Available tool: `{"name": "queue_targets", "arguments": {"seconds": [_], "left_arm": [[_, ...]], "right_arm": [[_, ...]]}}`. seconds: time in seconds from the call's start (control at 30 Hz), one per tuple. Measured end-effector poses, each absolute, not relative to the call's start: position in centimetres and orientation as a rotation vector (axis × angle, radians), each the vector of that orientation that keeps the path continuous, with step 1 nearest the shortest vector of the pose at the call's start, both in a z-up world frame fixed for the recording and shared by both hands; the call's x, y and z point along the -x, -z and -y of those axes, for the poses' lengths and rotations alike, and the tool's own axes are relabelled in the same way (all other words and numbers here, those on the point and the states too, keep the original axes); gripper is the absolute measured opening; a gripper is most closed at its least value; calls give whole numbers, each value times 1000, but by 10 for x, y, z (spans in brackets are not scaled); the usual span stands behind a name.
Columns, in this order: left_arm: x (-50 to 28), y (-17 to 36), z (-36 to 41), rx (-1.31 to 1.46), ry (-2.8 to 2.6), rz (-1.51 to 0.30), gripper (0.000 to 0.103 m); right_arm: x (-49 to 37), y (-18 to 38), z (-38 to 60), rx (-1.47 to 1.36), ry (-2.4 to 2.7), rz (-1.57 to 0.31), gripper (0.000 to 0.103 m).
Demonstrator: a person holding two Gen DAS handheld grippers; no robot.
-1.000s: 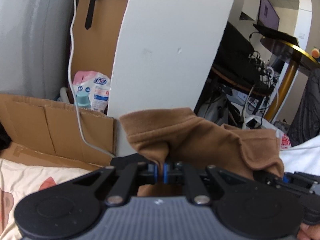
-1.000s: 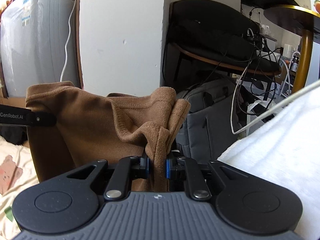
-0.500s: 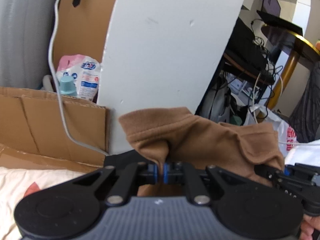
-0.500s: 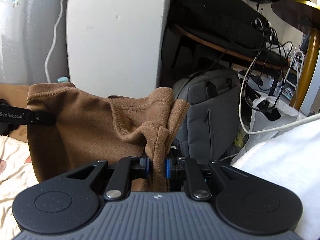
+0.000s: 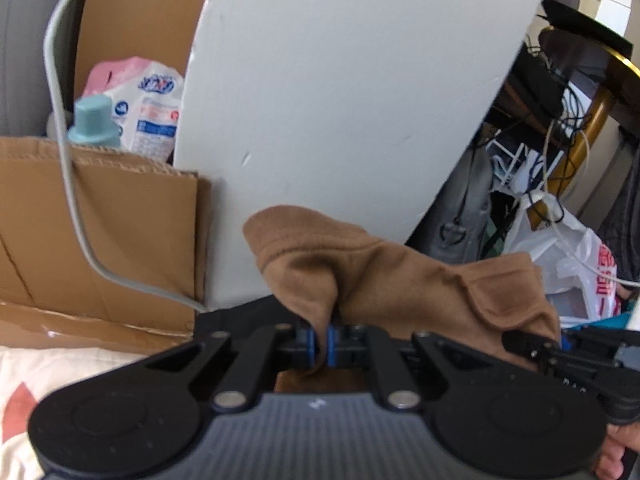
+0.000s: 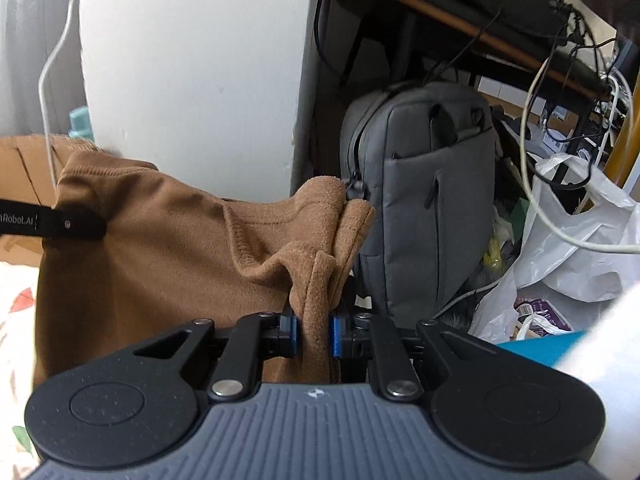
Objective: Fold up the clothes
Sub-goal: 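Lower the shirt beside the white pillar and open both tools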
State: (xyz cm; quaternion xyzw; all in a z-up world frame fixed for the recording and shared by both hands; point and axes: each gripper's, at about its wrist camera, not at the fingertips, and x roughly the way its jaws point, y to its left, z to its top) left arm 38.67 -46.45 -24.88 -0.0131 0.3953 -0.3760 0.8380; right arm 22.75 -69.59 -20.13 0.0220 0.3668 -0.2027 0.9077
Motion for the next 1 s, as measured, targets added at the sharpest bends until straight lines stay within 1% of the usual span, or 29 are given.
{"name": "queue_targets", "arguments": {"seconds": [0.17, 0.23, 0.27, 0.37, 0.4, 0.47, 0.63, 0.7, 0.73, 0.83, 0.87, 1.0], "left_arm": [[-403, 273, 470, 36, 820, -865, 8], [-410, 281, 468, 67, 828, -888, 14], [-412, 282, 466, 79, 829, -890, 19], [-416, 281, 453, 111, 795, -878, 28], [-417, 280, 448, 114, 775, -874, 30], [-422, 277, 441, 132, 745, -875, 31], [-423, 275, 436, 137, 698, -878, 31], [-419, 275, 437, 126, 683, -878, 30], [-417, 275, 439, 126, 678, -884, 30], [-416, 278, 446, 122, 671, -904, 28], [-416, 279, 447, 124, 676, -909, 25], [-424, 289, 454, 144, 685, -937, 25]], "right_arm": [[-244, 222, 706, -43, 422, -794, 18], [-249, 233, 710, -46, 432, -818, 22], [-250, 235, 711, -49, 441, -821, 24], [-253, 237, 713, -57, 467, -826, 35], [-253, 236, 713, -60, 477, -823, 37], [-252, 233, 714, -66, 497, -817, 39], [-246, 222, 717, -75, 530, -796, 39], [-241, 218, 717, -83, 532, -788, 38], [-240, 217, 717, -85, 530, -786, 36], [-243, 217, 717, -71, 521, -794, 21], [-245, 219, 718, -66, 517, -803, 18], [-257, 231, 728, -92, 514, -841, 12]]}}
